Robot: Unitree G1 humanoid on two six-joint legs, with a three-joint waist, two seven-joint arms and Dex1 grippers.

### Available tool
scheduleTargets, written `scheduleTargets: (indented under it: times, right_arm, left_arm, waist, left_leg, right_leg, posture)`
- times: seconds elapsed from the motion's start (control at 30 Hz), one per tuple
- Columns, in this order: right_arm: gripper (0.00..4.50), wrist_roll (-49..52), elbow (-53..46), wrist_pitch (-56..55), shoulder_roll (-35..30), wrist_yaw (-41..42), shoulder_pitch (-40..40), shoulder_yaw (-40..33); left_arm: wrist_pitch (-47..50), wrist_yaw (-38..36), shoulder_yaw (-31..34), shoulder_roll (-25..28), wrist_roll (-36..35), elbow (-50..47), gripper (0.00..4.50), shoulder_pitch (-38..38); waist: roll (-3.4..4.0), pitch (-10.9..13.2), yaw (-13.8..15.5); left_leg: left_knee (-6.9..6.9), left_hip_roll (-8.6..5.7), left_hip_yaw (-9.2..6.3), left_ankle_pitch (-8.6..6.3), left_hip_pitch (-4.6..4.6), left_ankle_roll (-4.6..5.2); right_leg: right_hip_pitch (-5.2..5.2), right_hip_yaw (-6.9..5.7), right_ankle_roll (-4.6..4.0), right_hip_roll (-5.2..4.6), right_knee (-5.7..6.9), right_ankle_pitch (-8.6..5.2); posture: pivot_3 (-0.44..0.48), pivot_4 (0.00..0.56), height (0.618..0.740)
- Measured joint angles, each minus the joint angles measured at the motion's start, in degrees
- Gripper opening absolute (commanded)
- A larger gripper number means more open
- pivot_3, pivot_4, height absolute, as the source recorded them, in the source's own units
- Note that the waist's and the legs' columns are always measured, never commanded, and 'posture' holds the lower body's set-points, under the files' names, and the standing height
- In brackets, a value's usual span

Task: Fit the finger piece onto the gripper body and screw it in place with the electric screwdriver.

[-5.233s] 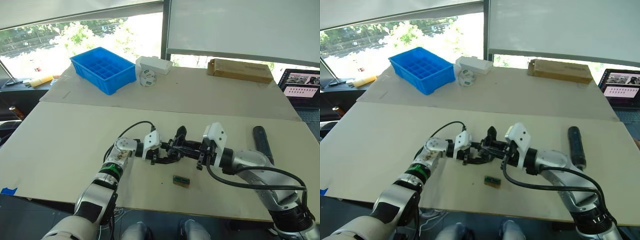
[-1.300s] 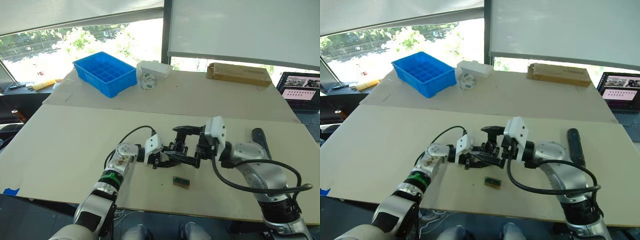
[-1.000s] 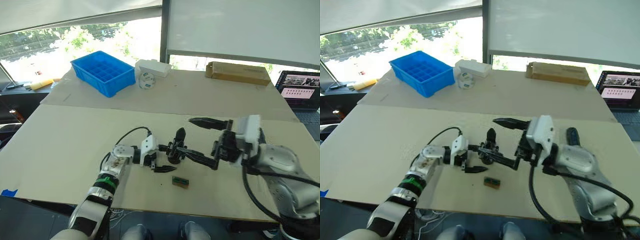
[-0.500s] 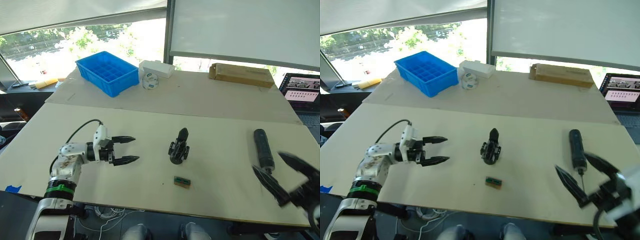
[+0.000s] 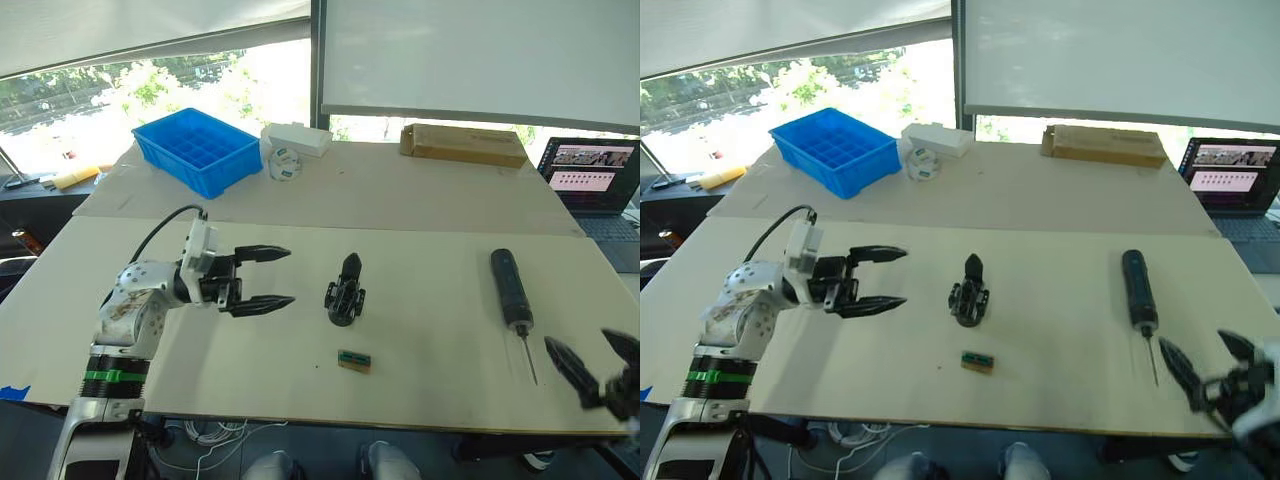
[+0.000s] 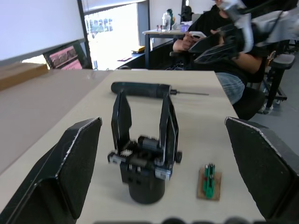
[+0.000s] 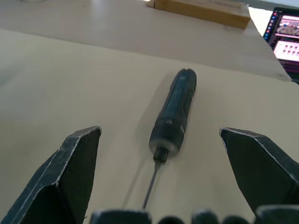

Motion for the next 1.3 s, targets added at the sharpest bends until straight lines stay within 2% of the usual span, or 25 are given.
scheduleTargets:
  times: [0.1,0.2,0.3,0.43,0.6,0.77,0.87,1.07,1.13,1.2,1.3]
  right_arm:
    - [4.5,0.9,9.5,10.3,-6.6,-2.9,-11.2,4.7]
    - [4.5,0.2,19.4,17.2,-8.8,-6.1,-22.3,9.5]
    - [4.5,-1.8,28.4,20.3,-10.5,-5.9,-30.6,14.9]
    - [4.5,-4.9,37.0,21.1,-12.1,-3.2,-37.2,22.3]
    - [4.5,-8.2,43.0,20.5,-11.3,-0.7,-40.2,27.8]
    - [2.96,-9.2,43.2,20.4,-11.0,1.9,-41.3,29.7]
    - [2.02,-9.5,42.9,20.6,-11.0,2.5,-41.2,29.6]
    - [1.96,-5.9,33.7,27.6,-12.4,3.6,-37.5,23.0]
    - [1.96,-3.8,26.1,30.9,-13.8,4.1,-35.6,20.7]
    - [1.96,-1.0,13.7,34.3,-14.6,4.6,-30.9,18.5]
    - [1.96,1.3,0.0,36.2,-13.4,4.6,-24.0,18.7]
  left_arm:
    - [1.4,1.6,-0.3,-0.3,-0.8,-2.3,4.46,-0.5]
    - [3.4,2.3,-1.1,-0.5,-1.6,-4.4,4.46,-0.7]
    - [5.2,1.7,-1.8,0.0,-3.1,-6.4,4.46,-0.2]
    - [6.3,1.3,-2.8,0.4,-3.5,-8.7,4.46,0.9]
    - [8.6,4.8,-2.0,-0.6,-5.9,-10.5,4.46,1.7]
    - [8.8,5.5,-1.8,0.2,-6.8,-11.0,4.5,1.7]
    - [8.7,4.8,-1.8,0.8,-6.8,-10.9,4.5,1.8]
    - [8.1,3.2,-1.9,1.2,-6.6,-9.6,4.5,2.1]
    - [6.9,1.9,-2.1,1.5,-6.2,-9.0,4.5,3.1]
    - [5.9,0.5,-2.3,2.1,-5.5,-8.5,4.5,4.8]
    - [5.0,-0.9,-2.3,2.9,-5.5,-8.4,4.5,6.2]
  waist:
    - [-0.04,0.0,0.4]
    - [-0.04,0.0,0.6]
    - [-0.04,0.1,0.8]
    - [-0.05,0.1,0.9]
    - [-0.05,0.1,0.8]
    - [-0.05,0.1,0.4]
    - [-0.05,0.1,0.4]
    - [0.36,0.3,0.6]
    - [0.44,0.4,0.6]
    - [0.43,0.3,0.5]
    - [0.31,0.4,0.7]
  left_leg:
    - [-0.22,0.0,-0.01,0.08,0.03,-0.09]
    - [-0.26,0.01,0.02,0.15,-0.01,-0.15]
    - [-0.24,0.01,0.08,0.17,-0.04,-0.16]
    - [-0.25,0.0,0.12,0.17,-0.07,-0.16]
    - [-0.24,0.01,0.15,0.18,-0.06,-0.17]
    - [-0.24,0.02,0.22,0.2,0.08,-0.22]
    - [-0.24,0.02,0.23,0.21,0.09,-0.23]
    - [-0.31,0.01,0.26,0.21,0.05,-0.23]
    - [-0.36,0.02,0.27,0.22,0.04,-0.25]
    - [-0.46,0.1,0.23,0.26,0.11,-0.36]
    - [-0.46,0.13,0.15,0.29,0.08,-0.44]
  right_leg:
    - [-0.01,-0.04,-0.09,0.21,-0.06,-0.05]
    - [-0.03,-0.06,-0.1,0.37,-0.07,-0.06]
    - [-0.03,-0.1,-0.08,0.47,-0.11,-0.07]
    - [-0.02,-0.14,0.04,0.5,-0.17,-0.1]
    - [-0.01,-0.16,0.11,0.49,-0.16,-0.12]
    - [0.03,-0.2,0.22,0.51,-0.11,-0.17]
    - [0.03,-0.19,0.38,0.5,-0.08,-0.27]
    - [-0.05,-0.18,0.14,0.49,-0.1,-0.12]
    - [-0.12,-0.17,0.13,0.51,-0.09,-0.13]
    - [-0.1,-0.15,0.03,0.59,-0.07,-0.19]
    - [-0.08,-0.15,0.02,0.62,-0.09,-0.2]
  posture:
    - [0.0,0.15,0.74]
    - [0.0,0.15,0.74]
    - [0.0,0.15,0.74]
    - [0.0,0.15,0.74]
    - [0.0,0.15,0.74]
    - [0.0,0.15,0.74]
    - [0.0,0.15,0.74]
    - [0.0,0.15,0.74]
    - [0.0,0.15,0.74]
    - [0.0,0.15,0.74]
    - [0.0,0.15,0.74]
